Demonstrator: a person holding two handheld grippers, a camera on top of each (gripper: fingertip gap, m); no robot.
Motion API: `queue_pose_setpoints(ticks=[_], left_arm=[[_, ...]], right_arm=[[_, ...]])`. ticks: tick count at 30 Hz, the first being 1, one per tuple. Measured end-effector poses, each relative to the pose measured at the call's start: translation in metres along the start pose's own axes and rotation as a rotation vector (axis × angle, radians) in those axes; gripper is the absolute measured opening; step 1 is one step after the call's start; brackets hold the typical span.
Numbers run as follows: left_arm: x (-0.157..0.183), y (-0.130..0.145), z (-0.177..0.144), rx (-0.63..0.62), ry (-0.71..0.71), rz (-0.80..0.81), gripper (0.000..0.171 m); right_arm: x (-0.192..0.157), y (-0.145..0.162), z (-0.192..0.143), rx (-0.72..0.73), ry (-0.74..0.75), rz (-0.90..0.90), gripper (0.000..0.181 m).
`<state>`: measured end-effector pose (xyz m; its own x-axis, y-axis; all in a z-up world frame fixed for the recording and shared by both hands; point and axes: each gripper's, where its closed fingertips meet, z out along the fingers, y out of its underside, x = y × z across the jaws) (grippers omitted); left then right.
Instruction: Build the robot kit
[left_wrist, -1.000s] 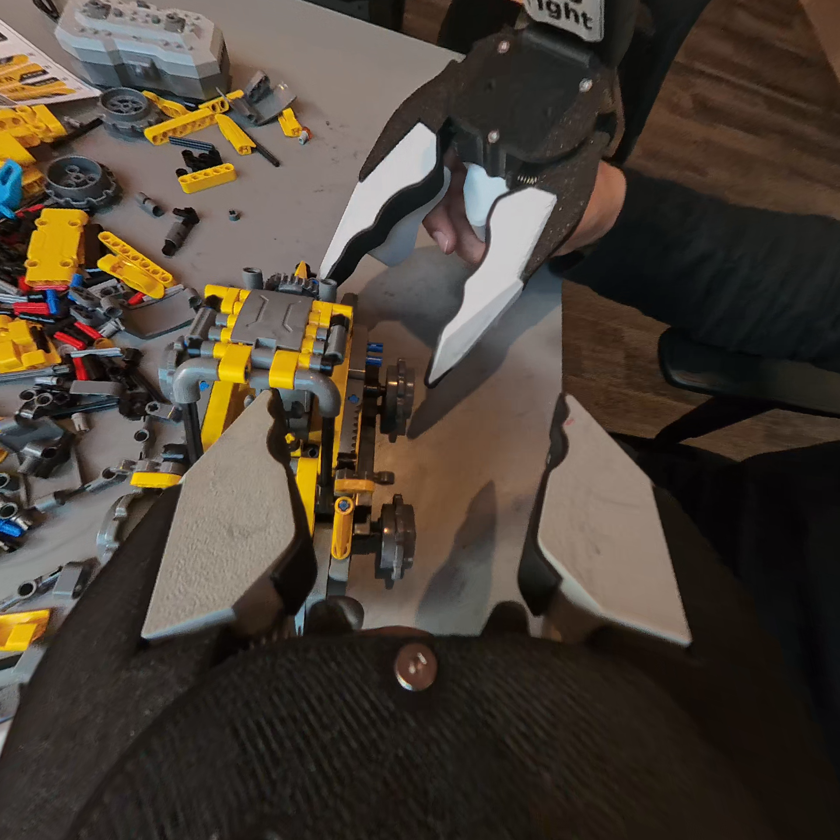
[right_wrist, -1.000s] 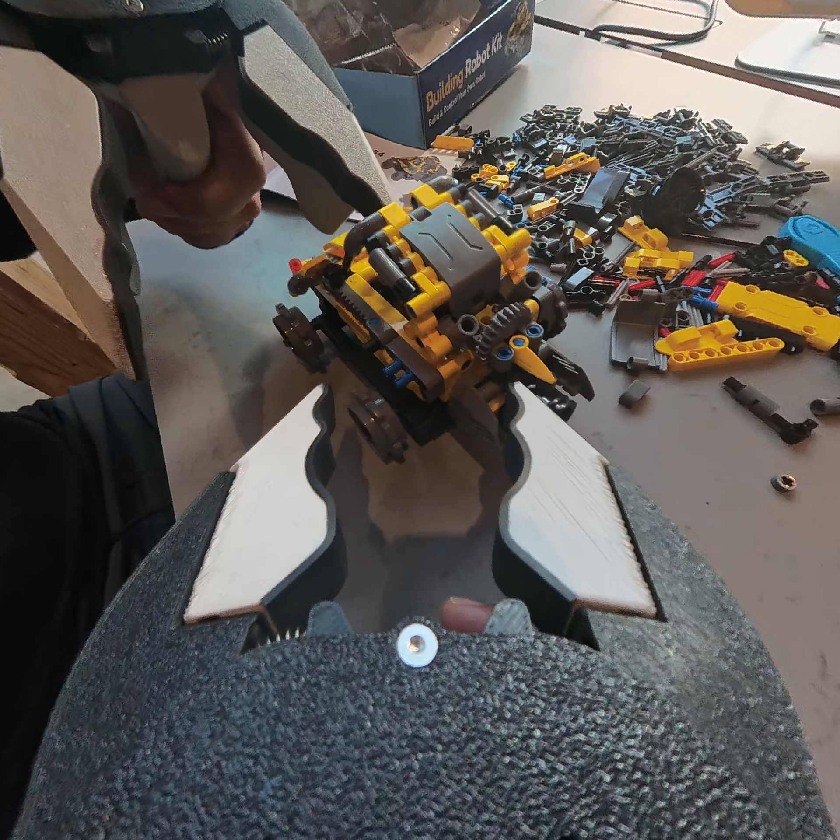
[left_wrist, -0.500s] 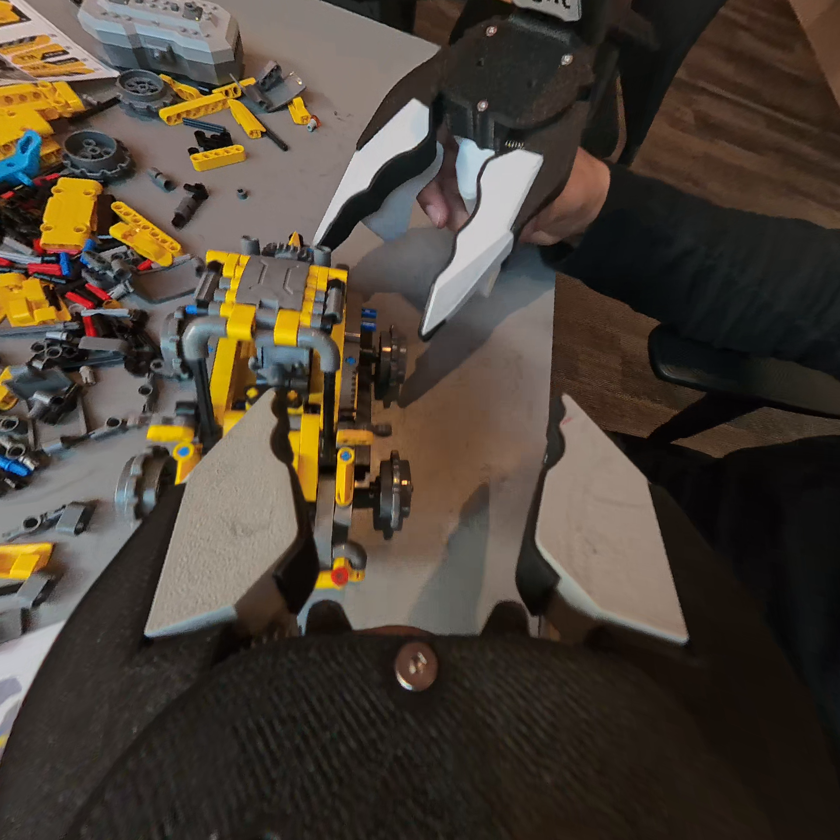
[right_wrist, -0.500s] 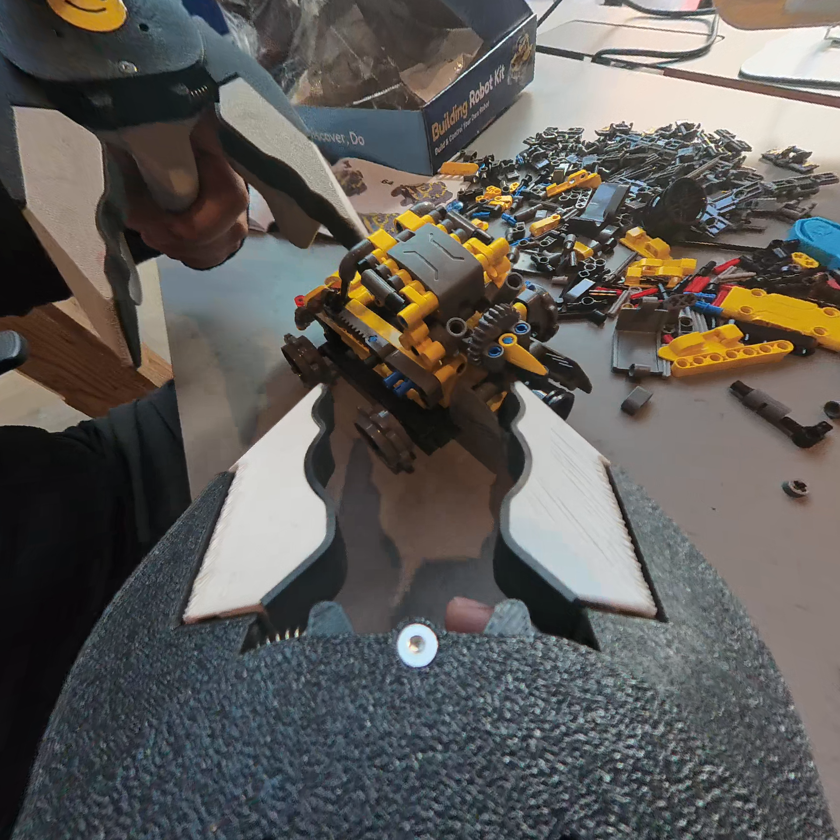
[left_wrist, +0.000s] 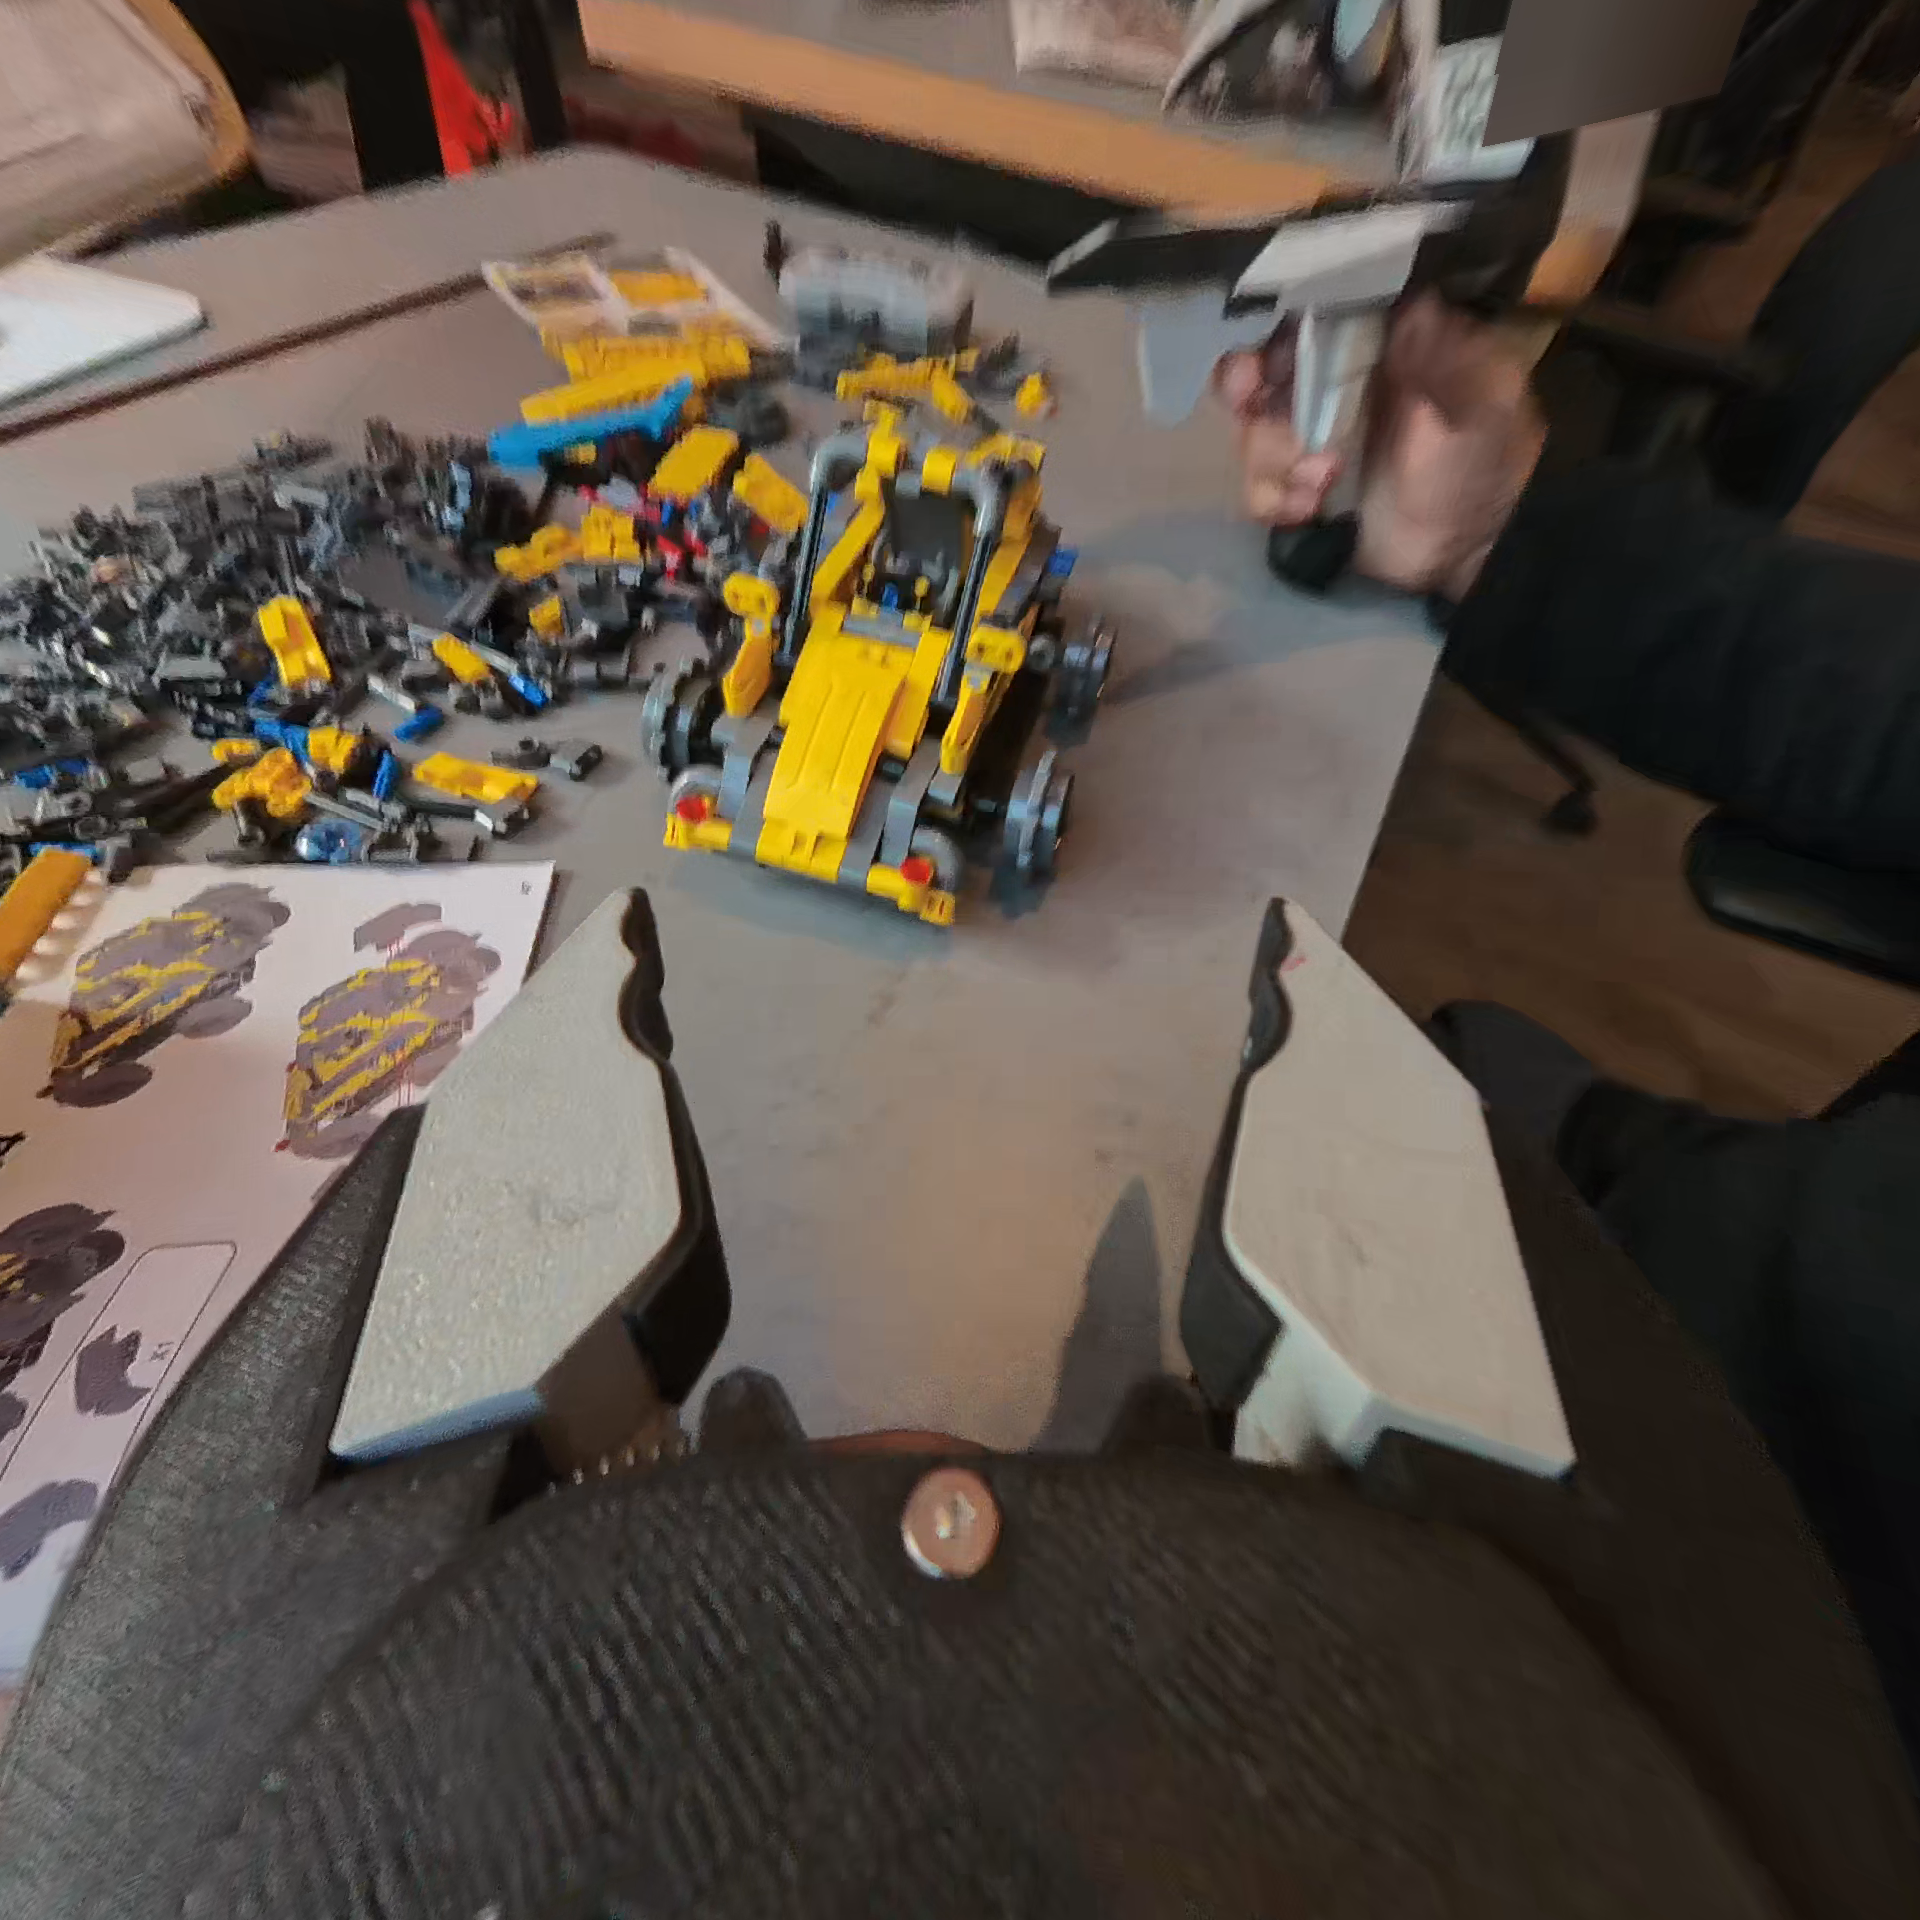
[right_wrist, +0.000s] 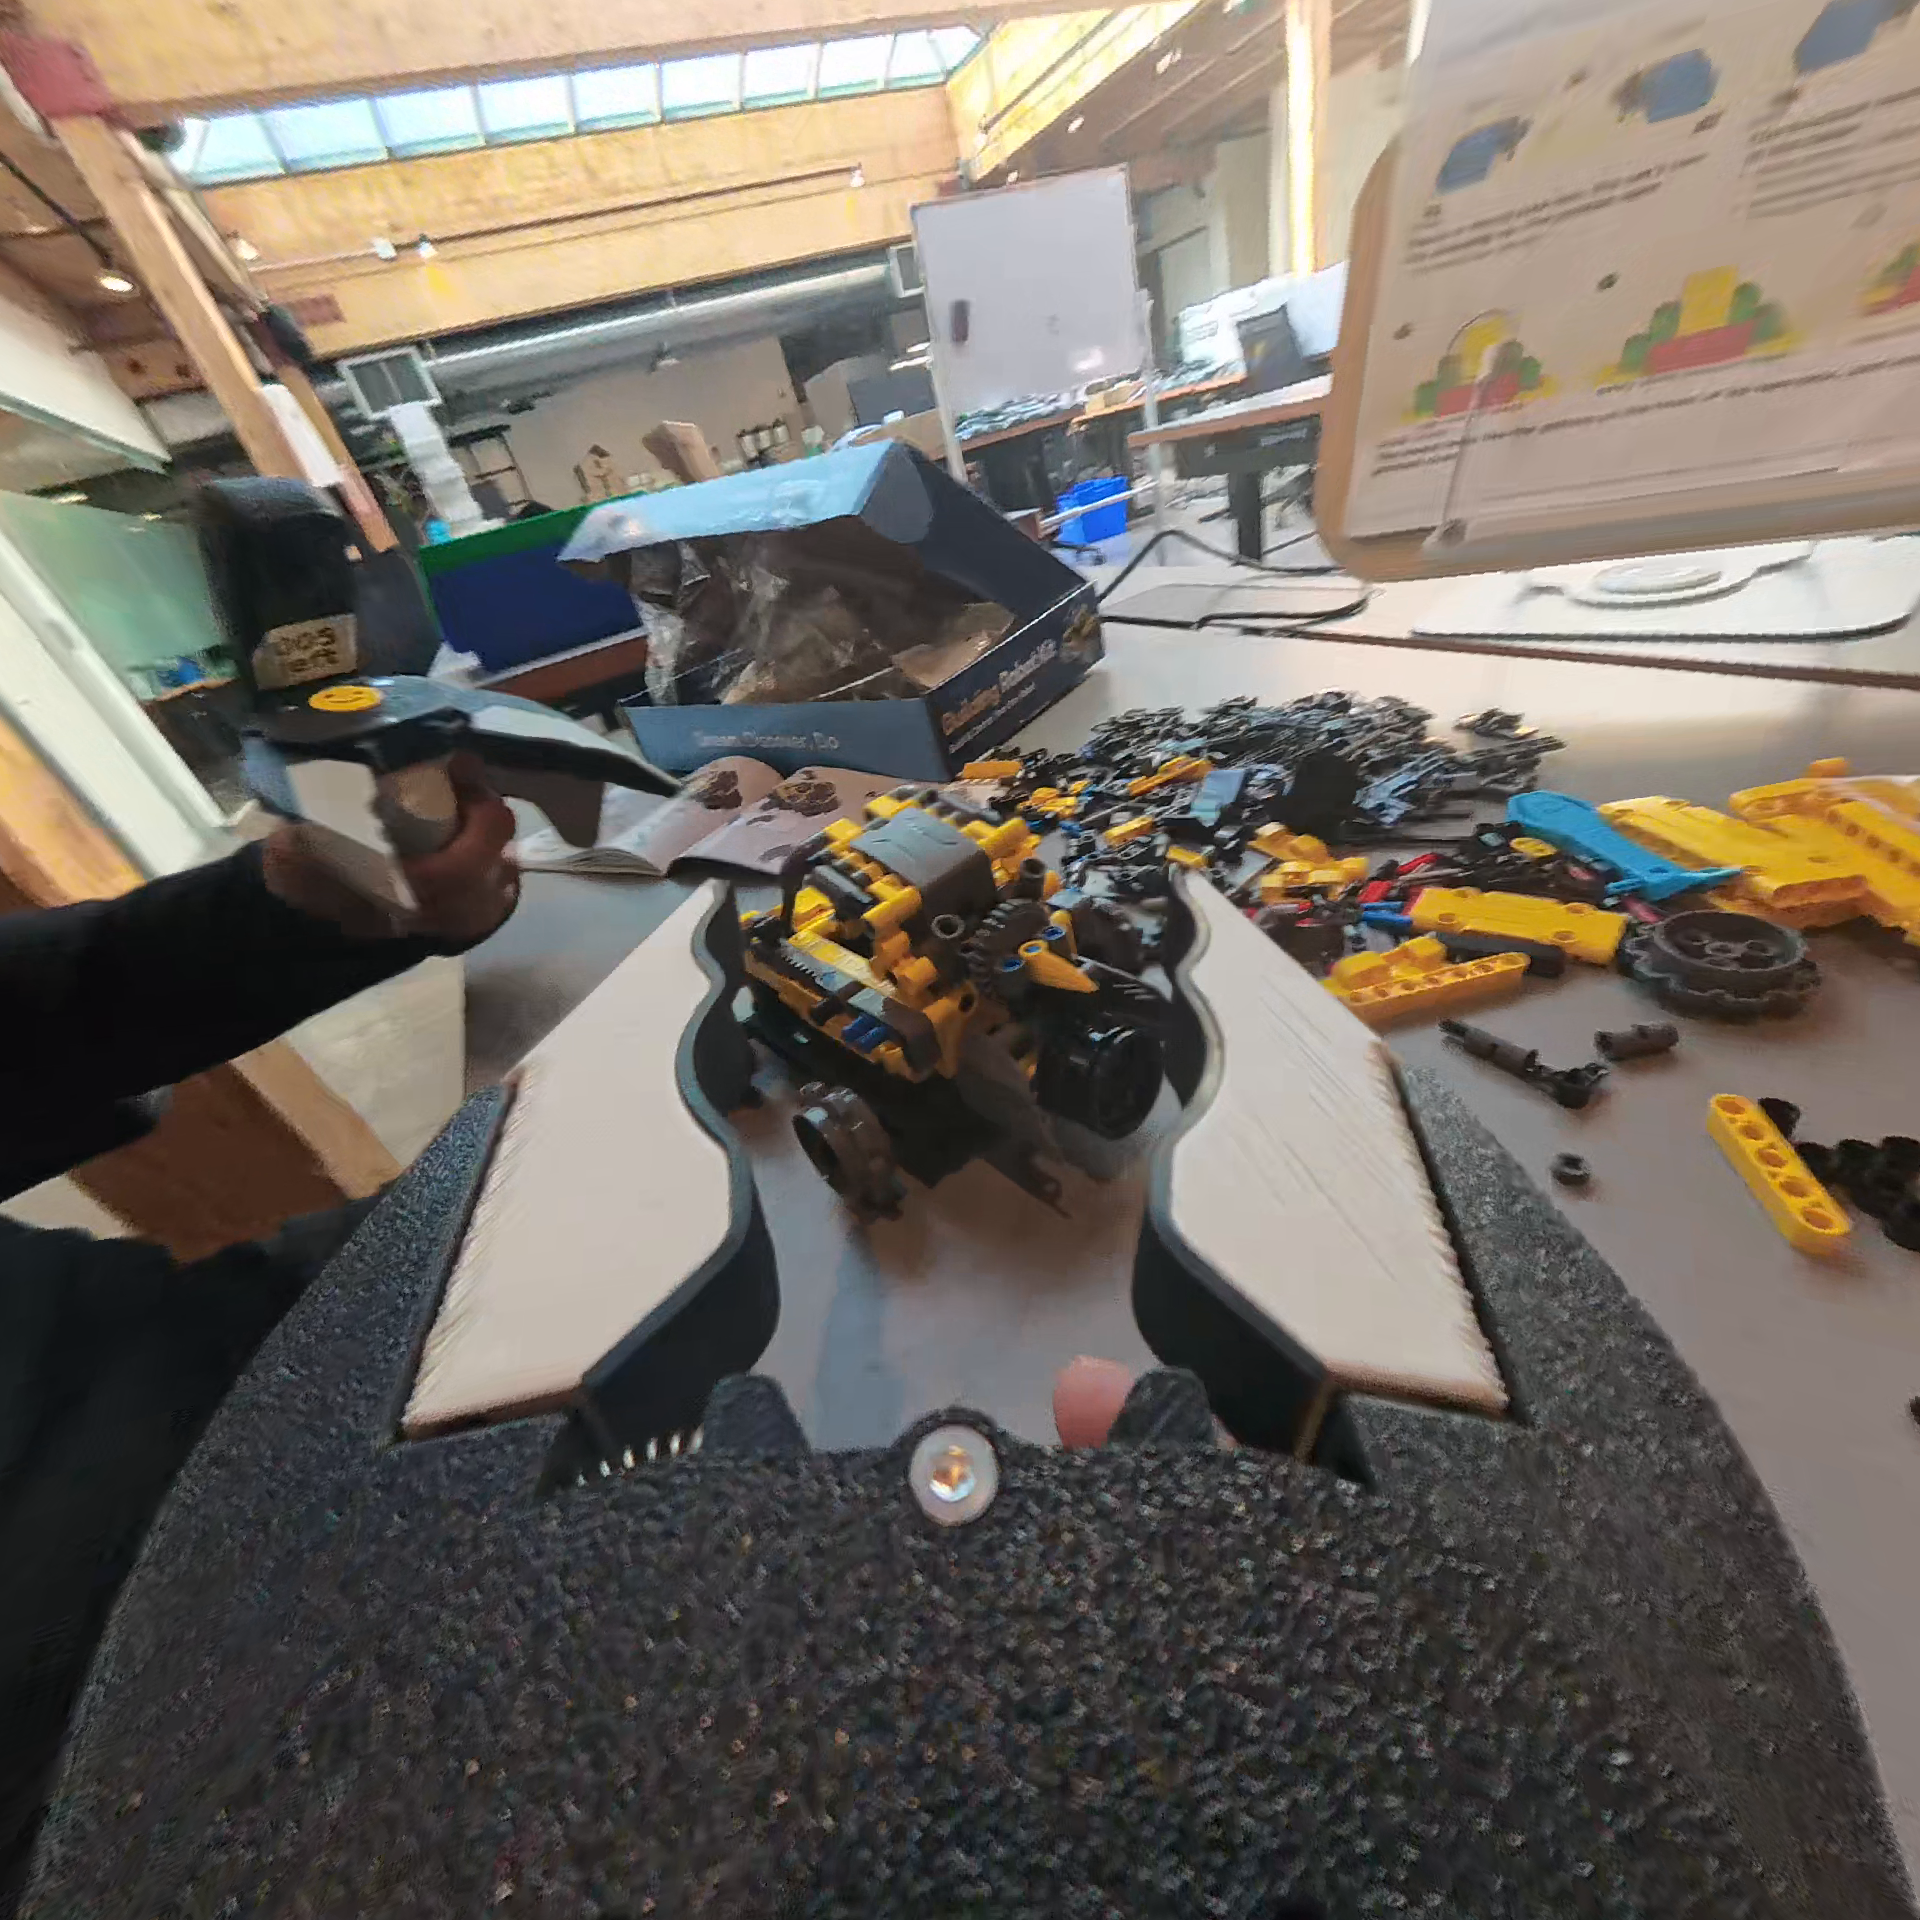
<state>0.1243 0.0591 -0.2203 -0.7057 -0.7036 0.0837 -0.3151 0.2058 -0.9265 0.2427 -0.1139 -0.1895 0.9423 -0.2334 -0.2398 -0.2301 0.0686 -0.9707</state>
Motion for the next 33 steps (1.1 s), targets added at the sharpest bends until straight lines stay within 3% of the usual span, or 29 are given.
queue_pose_setpoints(ticks=[2, 4, 7, 10, 17, 23, 26, 31, 32, 33], left_arm=[[0.001, -0.023, -0.018, 0.153, 0.040, -0.041, 0.106], [-0.010, -0.029, -0.031, 0.198, 0.024, -0.065, 0.104], [-0.021, 0.010, -0.024, 0.035, -0.032, -0.034, 0.081], [-0.018, 0.055, -0.016, -0.188, -0.057, 0.051, 0.061], [-0.018, 0.071, -0.009, -0.297, -0.042, 0.209, 0.043], [-0.034, 0.050, -0.017, -0.156, -0.060, 0.142, 0.034], [-0.053, 0.036, -0.026, -0.058, -0.153, 0.092, 0.029], [-0.056, 0.035, -0.027, -0.047, -0.154, 0.069, 0.026], [-0.056, 0.034, -0.028, -0.039, -0.158, 0.071, 0.023], [-0.054, 0.032, -0.029, -0.028, -0.150, 0.082, 0.004]], right_arm=[[0.012, -0.010, -0.006, 0.058, 0.121, -0.079, 0.084], [0.019, -0.018, -0.012, 0.107, 0.212, -0.150, 0.091], [0.014, -0.011, -0.007, 0.058, 0.191, -0.163, 0.080], [-0.005, 0.001, 0.001, -0.008, 0.077, -0.195, 0.031], [0.036, 0.003, -0.005, -0.071, 0.397, -0.298, 0.001], [0.052, 0.005, -0.008, -0.129, 0.552, -0.407, 0.005], [0.054, -0.017, -0.024, -0.045, 0.704, -0.544, 0.007], [0.065, -0.012, -0.030, -0.100, 0.783, -0.541, 0.000], [0.069, -0.009, -0.031, -0.132, 0.798, -0.547, 0.000], [0.071, -0.006, -0.031, -0.156, 0.818, -0.563, 0.000]])
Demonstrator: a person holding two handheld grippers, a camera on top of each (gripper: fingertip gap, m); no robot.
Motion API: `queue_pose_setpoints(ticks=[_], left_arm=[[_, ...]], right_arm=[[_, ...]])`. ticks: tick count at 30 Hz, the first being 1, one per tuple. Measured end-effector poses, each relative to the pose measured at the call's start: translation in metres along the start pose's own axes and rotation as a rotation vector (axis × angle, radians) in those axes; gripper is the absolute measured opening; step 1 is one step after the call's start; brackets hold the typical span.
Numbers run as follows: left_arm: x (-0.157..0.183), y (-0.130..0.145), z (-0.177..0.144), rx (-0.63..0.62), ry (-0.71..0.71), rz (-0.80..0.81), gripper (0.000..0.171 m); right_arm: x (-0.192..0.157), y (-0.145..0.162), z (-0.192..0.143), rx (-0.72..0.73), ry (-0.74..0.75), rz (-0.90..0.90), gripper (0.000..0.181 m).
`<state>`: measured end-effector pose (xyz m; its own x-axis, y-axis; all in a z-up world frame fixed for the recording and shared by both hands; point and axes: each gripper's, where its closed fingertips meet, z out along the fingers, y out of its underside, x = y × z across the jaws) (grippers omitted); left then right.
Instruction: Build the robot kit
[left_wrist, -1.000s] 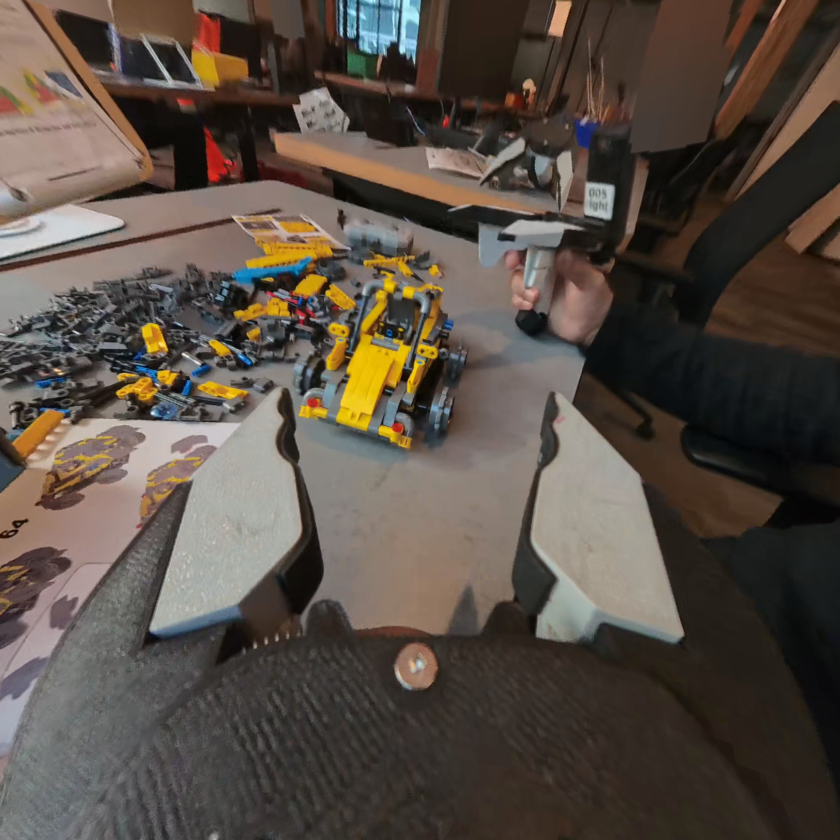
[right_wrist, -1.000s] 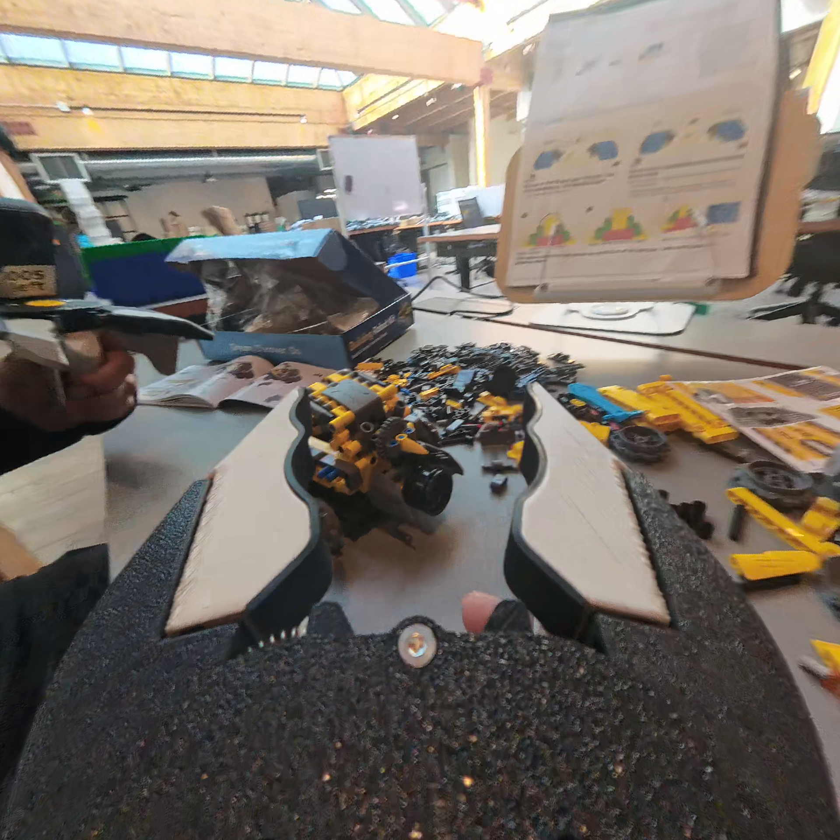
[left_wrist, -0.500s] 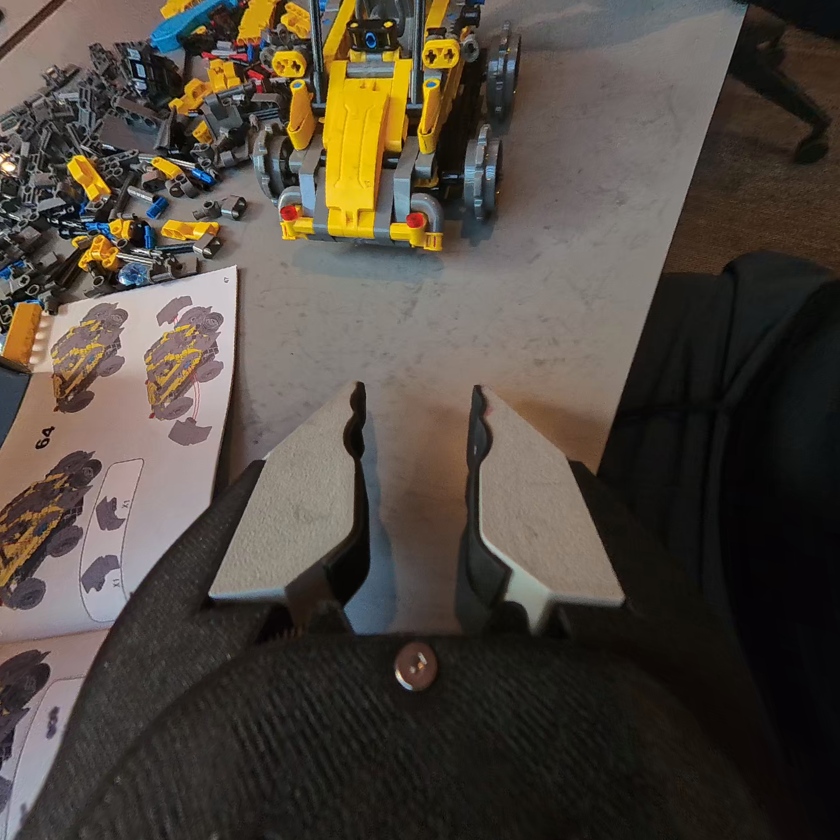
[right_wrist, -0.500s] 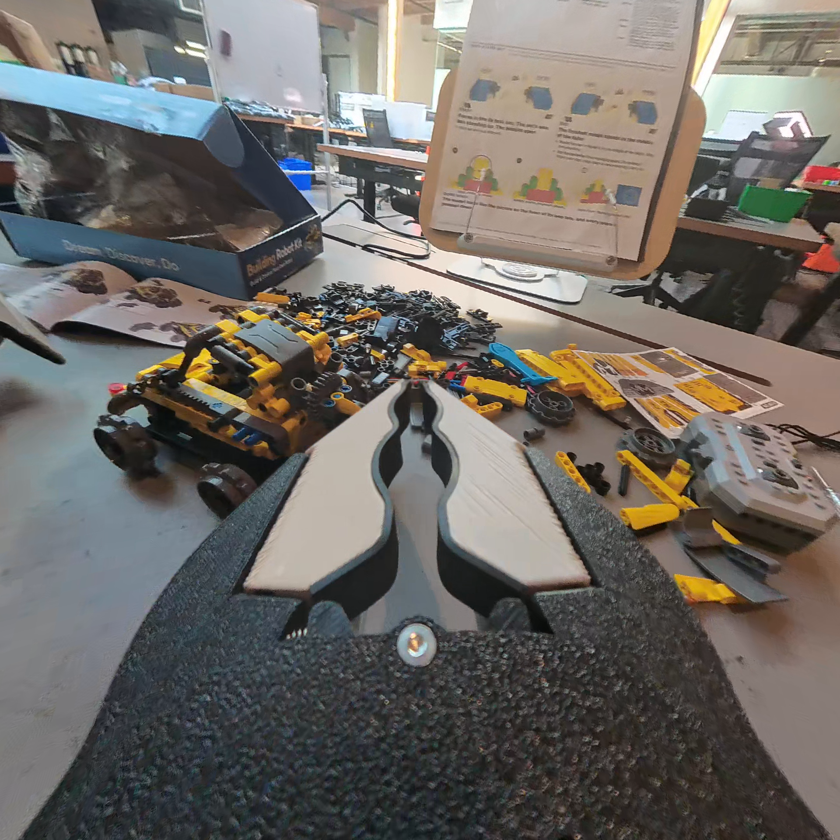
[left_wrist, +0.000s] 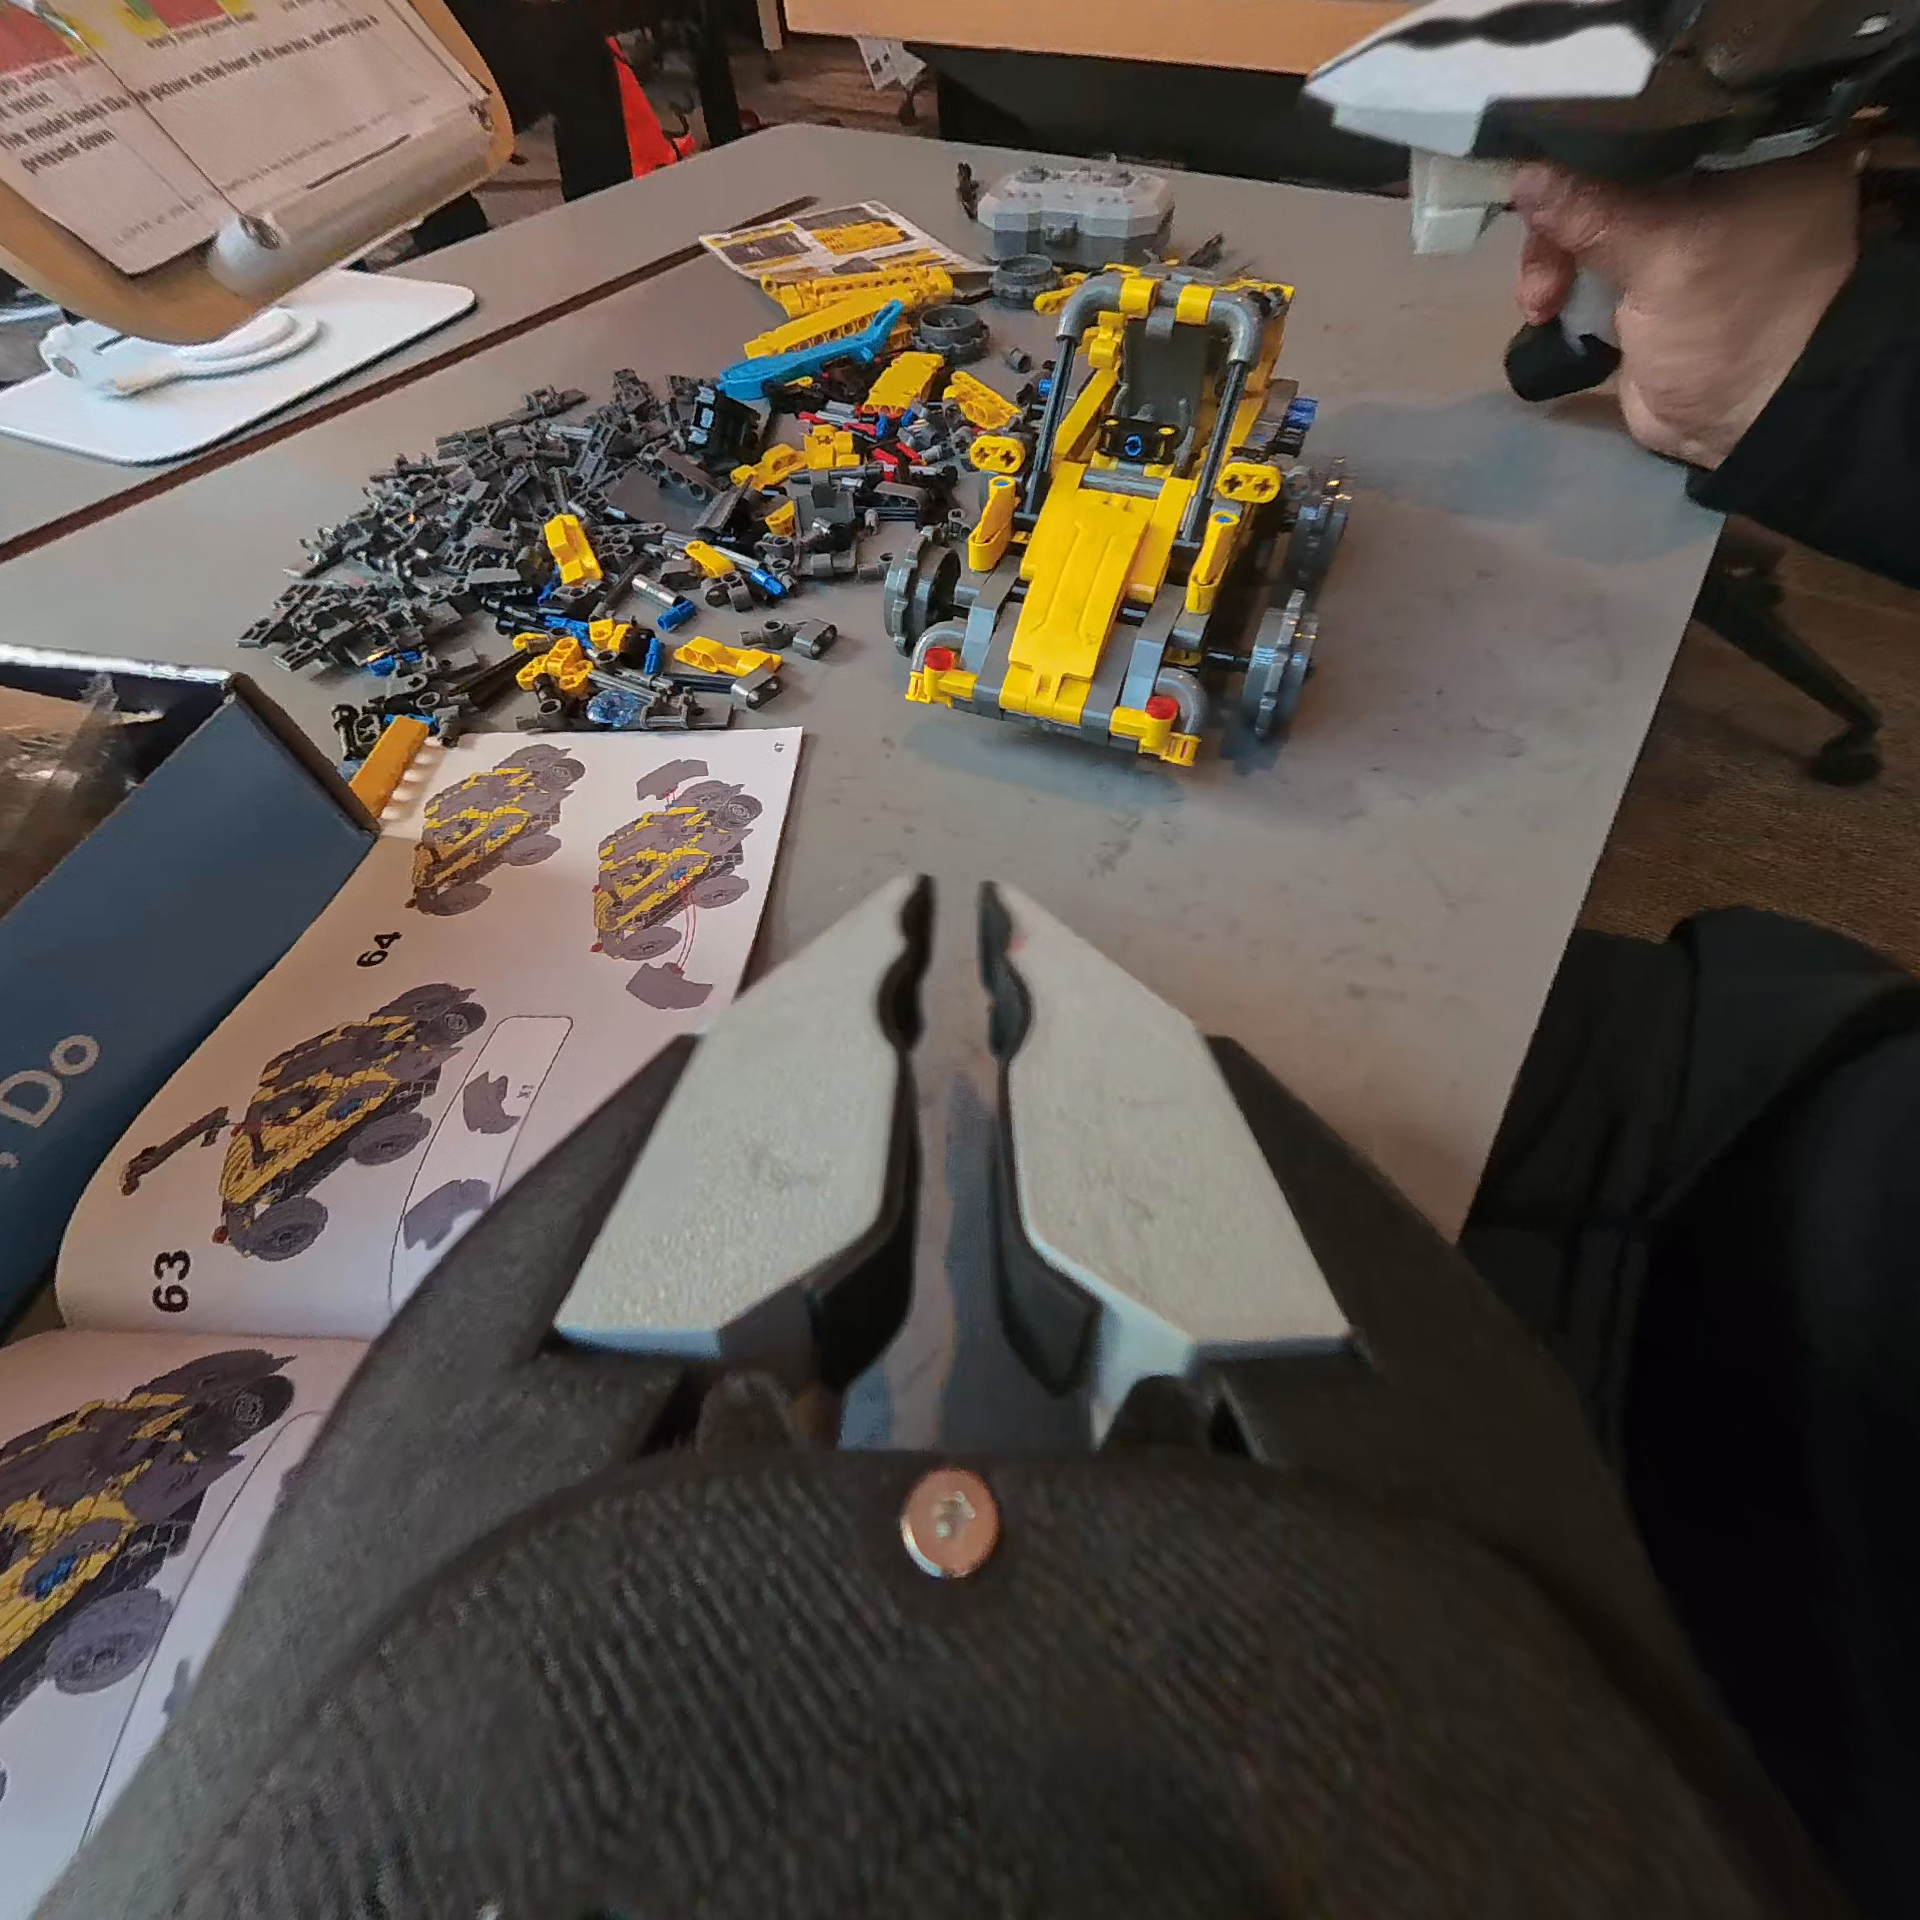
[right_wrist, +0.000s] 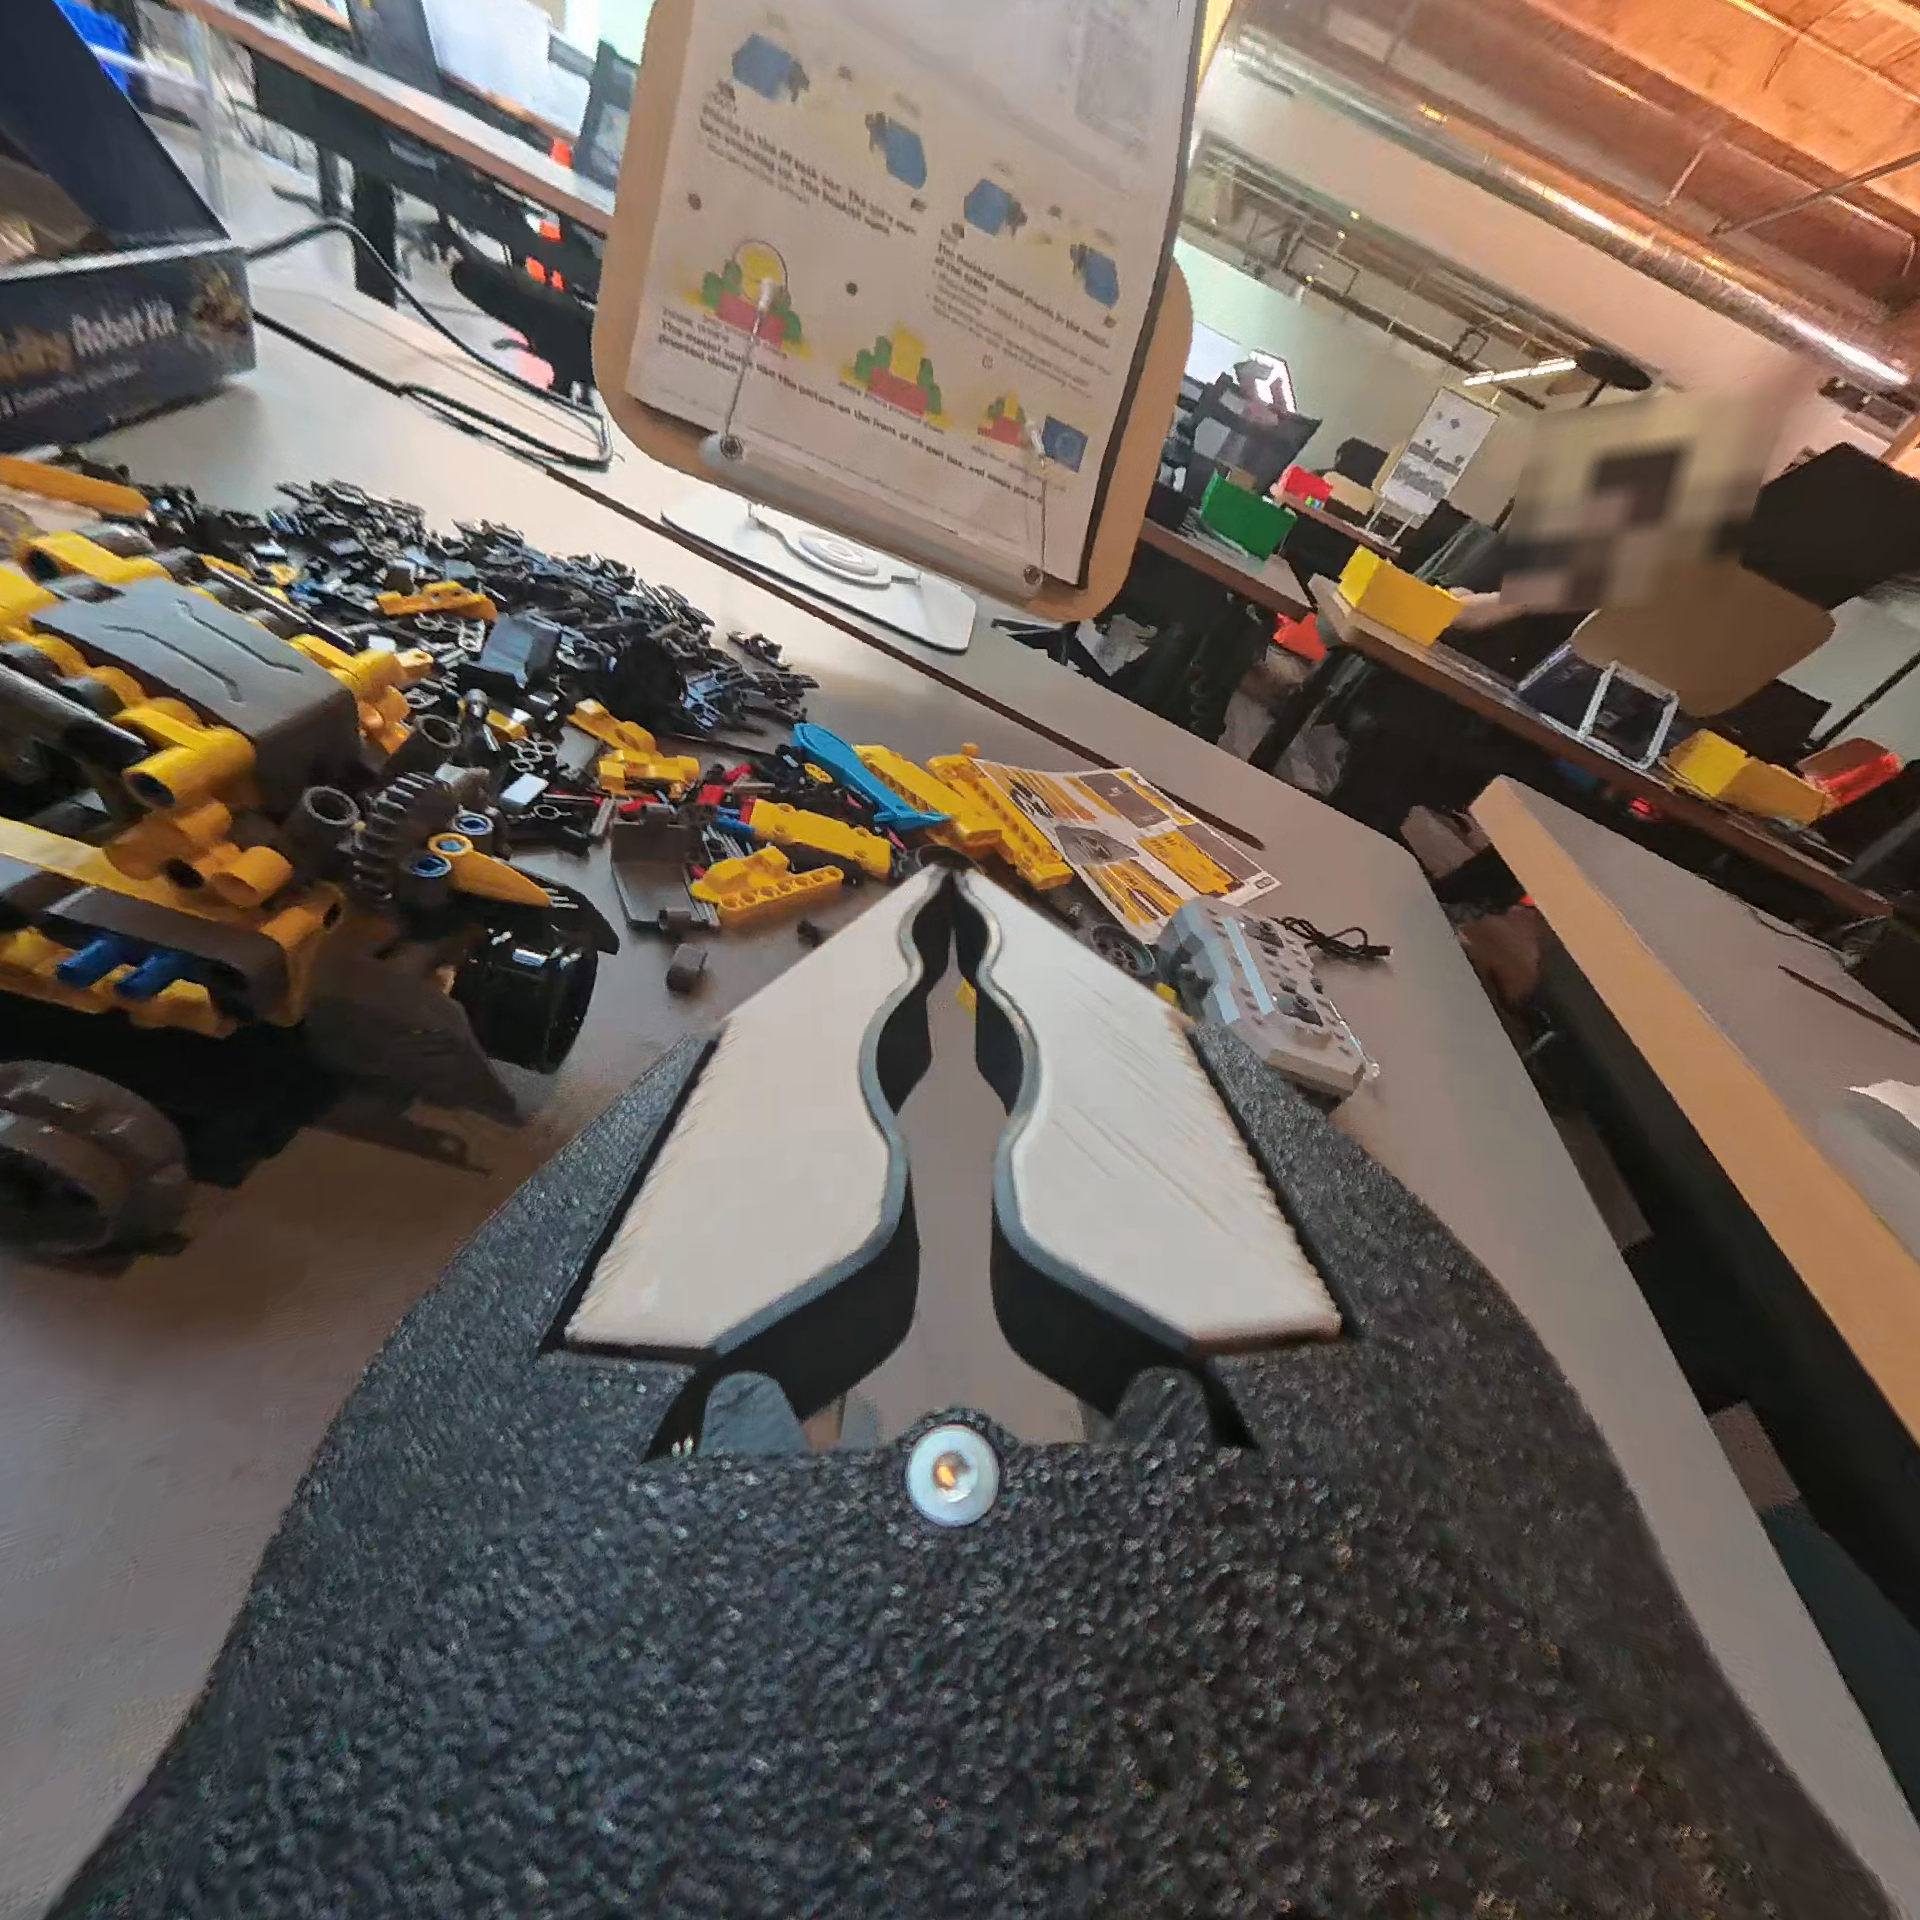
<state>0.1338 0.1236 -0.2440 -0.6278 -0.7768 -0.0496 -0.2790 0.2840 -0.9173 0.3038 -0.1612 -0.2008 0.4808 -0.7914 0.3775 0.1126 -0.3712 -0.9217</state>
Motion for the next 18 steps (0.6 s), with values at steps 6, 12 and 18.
queue_pose_setpoints(ticks=[6, 12, 18], left_arm=[[0.007, -0.004, -0.003, 0.030, 0.002, 0.063, 0.000], [0.018, -0.015, -0.013, 0.128, 0.069, 0.075, 0.017], [0.063, -0.018, -0.031, 0.187, 0.246, 0.117, 0.025]], right_arm=[[-0.014, -0.012, -0.005, 0.063, -0.047, -0.043, 0.000], [-0.035, -0.034, -0.021, 0.197, -0.201, -0.008, 0.000], [-0.075, -0.030, -0.022, 0.170, -0.394, -0.057, 0.000]])
